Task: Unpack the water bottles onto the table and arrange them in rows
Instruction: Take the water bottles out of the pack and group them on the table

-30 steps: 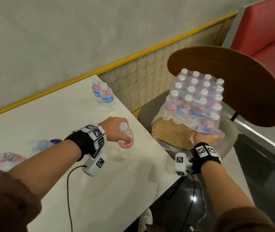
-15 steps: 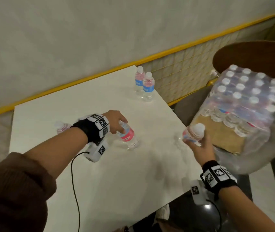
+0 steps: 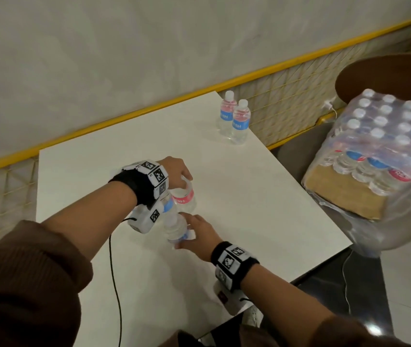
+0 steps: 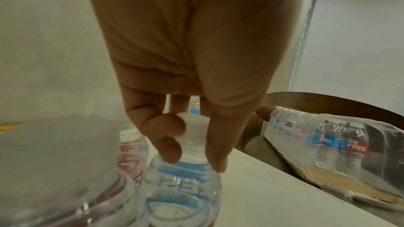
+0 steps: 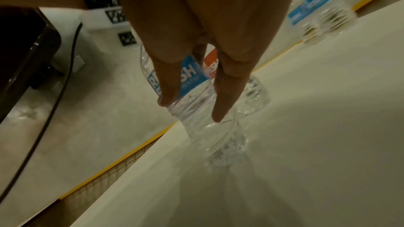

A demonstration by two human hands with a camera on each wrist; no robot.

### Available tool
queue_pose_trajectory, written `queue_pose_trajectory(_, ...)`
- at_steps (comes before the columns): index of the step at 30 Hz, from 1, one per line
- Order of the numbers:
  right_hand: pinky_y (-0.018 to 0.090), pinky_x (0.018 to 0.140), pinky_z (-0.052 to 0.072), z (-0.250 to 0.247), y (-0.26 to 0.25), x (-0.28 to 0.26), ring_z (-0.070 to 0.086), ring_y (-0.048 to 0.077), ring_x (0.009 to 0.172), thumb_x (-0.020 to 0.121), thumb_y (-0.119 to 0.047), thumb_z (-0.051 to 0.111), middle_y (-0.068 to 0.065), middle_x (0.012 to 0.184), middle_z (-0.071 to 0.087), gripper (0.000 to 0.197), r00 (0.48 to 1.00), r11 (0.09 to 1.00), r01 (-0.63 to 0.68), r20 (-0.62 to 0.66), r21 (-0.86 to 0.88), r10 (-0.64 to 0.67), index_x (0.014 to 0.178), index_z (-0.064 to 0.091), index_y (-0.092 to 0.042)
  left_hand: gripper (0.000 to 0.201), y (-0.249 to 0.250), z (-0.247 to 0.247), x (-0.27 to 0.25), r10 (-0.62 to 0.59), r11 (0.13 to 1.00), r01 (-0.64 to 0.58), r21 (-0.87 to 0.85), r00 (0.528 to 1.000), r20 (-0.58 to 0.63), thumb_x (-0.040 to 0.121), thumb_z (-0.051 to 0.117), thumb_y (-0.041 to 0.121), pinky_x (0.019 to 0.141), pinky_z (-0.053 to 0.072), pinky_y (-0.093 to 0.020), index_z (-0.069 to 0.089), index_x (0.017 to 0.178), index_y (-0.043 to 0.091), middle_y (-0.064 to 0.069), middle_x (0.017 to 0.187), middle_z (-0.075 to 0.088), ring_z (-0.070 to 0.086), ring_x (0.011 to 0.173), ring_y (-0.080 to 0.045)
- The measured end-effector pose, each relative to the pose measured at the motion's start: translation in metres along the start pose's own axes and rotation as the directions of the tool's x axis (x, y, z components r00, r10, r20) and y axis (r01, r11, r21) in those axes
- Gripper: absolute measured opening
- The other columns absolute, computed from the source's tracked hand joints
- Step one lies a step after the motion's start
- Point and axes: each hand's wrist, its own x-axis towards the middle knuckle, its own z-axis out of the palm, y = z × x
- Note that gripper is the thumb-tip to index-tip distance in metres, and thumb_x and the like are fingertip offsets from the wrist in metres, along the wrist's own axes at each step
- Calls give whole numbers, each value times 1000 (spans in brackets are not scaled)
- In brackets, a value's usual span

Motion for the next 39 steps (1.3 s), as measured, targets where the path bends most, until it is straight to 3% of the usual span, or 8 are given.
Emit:
queue_pose_trajectory(9,38,103,35,39,-23,36,40,29,125,81,-21,70,12,134,46,68,999,996,-53,3,78,53,140,36,-16,45,4,5,-4,-4,999,4,54,1000,6,90,58,26,106,39,-34,50,135,24,0,138,49,47,127,-22)
queue_pose_trajectory(13,38,109,36,24,-1,26,42,24,128,81,-27,72,9,143,41,75,986,983,-168,37,76,165,144,33,-18,55,16,5,0,31,993,-37,112,998,48,93,51,34,112,29,-34,33,145,27,1,152,32,32,138,-20)
queue_pose_trajectory(20,16,72,42,-76,73,-23,57,13,89,83,-27,69,5,112,67,34,946,952,-292,-120,88,301,114,61,-17,53,115,8,34,280,958,-275,85,959,-48,90,54,41,108,34,-44,41,139,26,-1,146,37,33,134,-25)
queue_pose_trajectory(22,15,65,43,-112,96,-38,55,12,83,82,-25,69,2,102,67,30,908,929,-331,-215,163,361,110,63,-17,53,152,11,52,342,939,-340,42,937,-65,89,57,40,109,33,-43,44,138,23,-4,146,37,34,134,-26)
queue_pose_trajectory(27,34,80,49,-202,149,-75,56,17,82,81,-19,69,-1,91,61,29,757,857,-387,-414,339,506,109,63,-13,45,240,12,93,416,906,-421,-40,904,-101,87,61,37,115,22,-41,54,131,27,-15,155,18,17,143,-31)
queue_pose_trajectory(31,37,88,48,-266,186,-99,58,23,98,82,-9,65,4,103,59,36,564,779,-351,-547,519,618,117,57,-11,50,287,9,122,390,909,-402,-106,913,-117,86,61,35,117,19,-43,49,135,29,-15,157,7,8,145,-34)
queue_pose_trajectory(36,33,102,41,-328,218,-119,50,28,122,85,-14,65,11,133,52,56,349,750,-350,-665,561,660,136,44,-7,68,312,3,144,397,884,-440,-157,884,-246,86,63,28,112,26,-36,31,144,14,-13,153,22,27,139,-32)
queue_pose_trajectory(39,31,95,40,-344,247,-113,51,26,117,79,-32,68,3,139,49,67,363,701,-508,-614,500,701,139,41,-24,66,314,2,151,378,880,-434,-193,886,-267,87,62,26,109,29,-36,31,142,9,-12,150,26,33,136,-32)
